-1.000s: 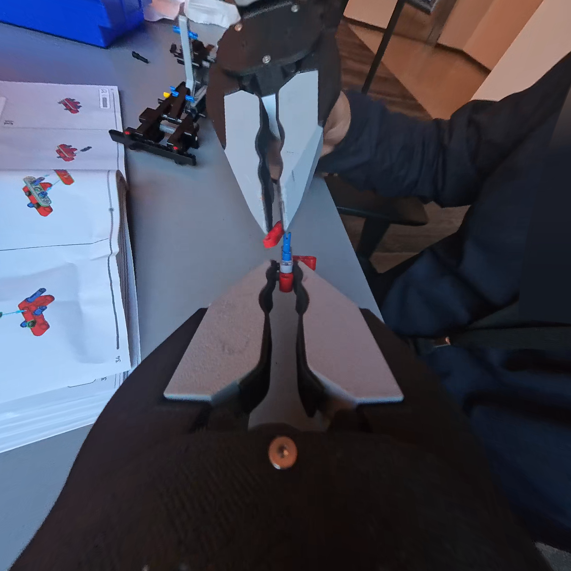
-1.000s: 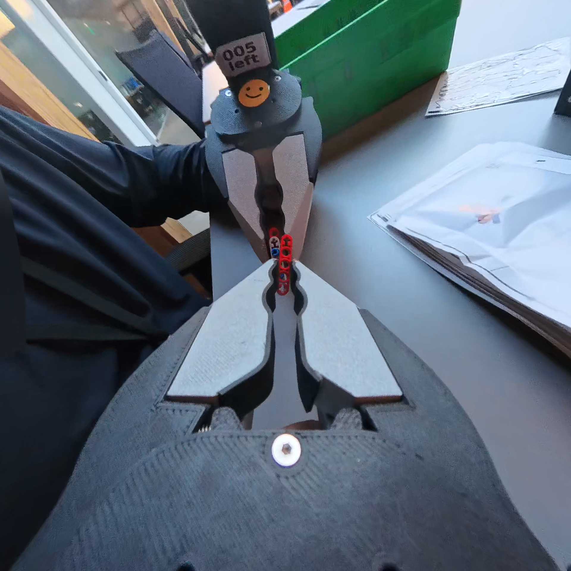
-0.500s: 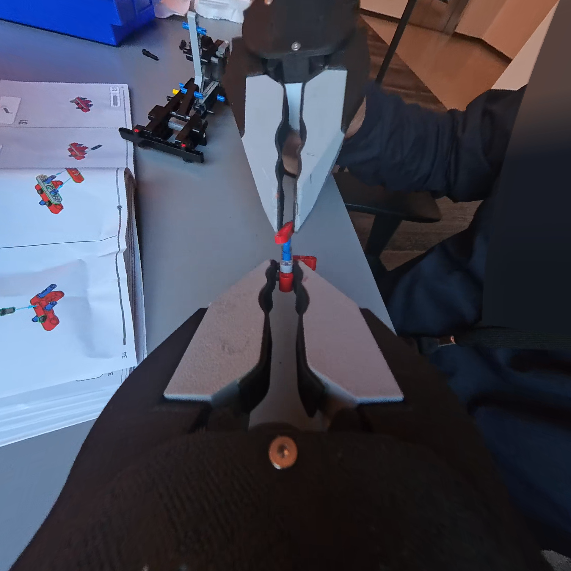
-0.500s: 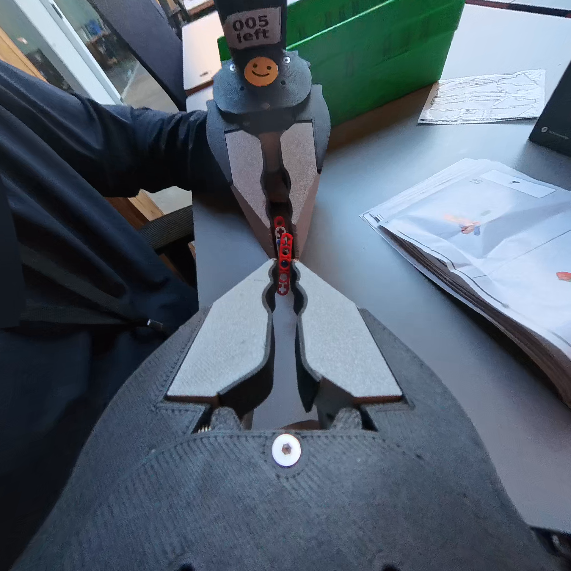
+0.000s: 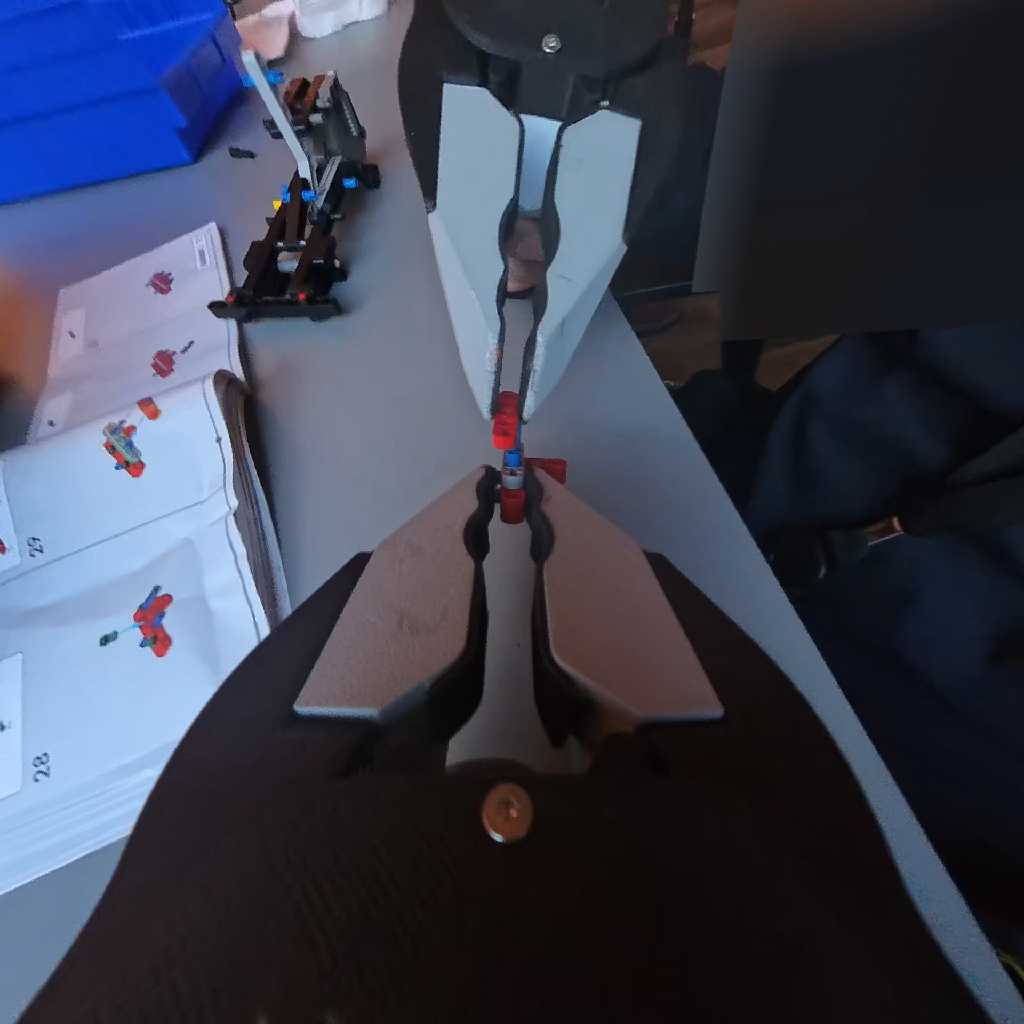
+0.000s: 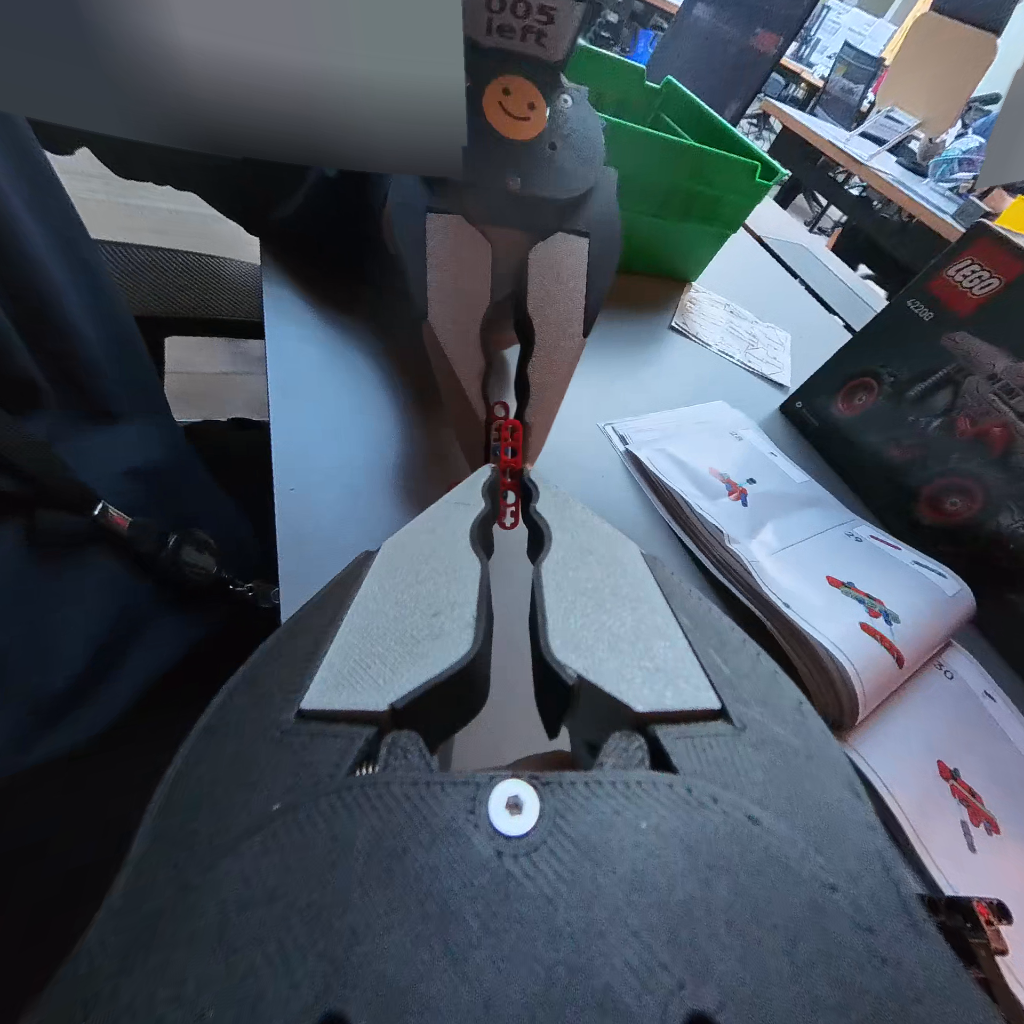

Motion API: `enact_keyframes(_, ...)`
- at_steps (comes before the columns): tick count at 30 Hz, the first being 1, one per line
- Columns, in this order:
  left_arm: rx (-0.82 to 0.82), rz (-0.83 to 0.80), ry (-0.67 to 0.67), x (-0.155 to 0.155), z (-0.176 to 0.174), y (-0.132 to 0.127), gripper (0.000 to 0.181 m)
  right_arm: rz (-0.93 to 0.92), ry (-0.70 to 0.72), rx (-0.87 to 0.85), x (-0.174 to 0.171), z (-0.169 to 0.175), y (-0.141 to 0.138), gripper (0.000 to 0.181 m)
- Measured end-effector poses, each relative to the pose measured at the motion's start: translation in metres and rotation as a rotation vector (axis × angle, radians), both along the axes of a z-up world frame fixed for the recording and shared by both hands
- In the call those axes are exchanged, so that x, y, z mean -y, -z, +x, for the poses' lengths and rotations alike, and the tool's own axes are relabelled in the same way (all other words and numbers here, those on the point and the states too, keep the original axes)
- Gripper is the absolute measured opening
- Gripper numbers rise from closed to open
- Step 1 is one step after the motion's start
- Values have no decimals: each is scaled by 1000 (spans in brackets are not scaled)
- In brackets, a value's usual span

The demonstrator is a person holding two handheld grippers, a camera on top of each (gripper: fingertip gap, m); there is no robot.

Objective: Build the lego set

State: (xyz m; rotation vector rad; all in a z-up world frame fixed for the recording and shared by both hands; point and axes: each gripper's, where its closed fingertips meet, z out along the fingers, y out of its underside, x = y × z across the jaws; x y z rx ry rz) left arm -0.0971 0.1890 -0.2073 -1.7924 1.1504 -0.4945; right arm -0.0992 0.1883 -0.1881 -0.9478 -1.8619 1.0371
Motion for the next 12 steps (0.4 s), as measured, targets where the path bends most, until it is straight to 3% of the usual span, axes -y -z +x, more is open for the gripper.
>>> enact_keyframes(1,-7,22,1,0,0,-1,7,-8,-3,-5,0,1,-1,4)
enact_keyframes(12,-31,99,21,0,2,-3,7,70,9,-50,5,4,-3,4)
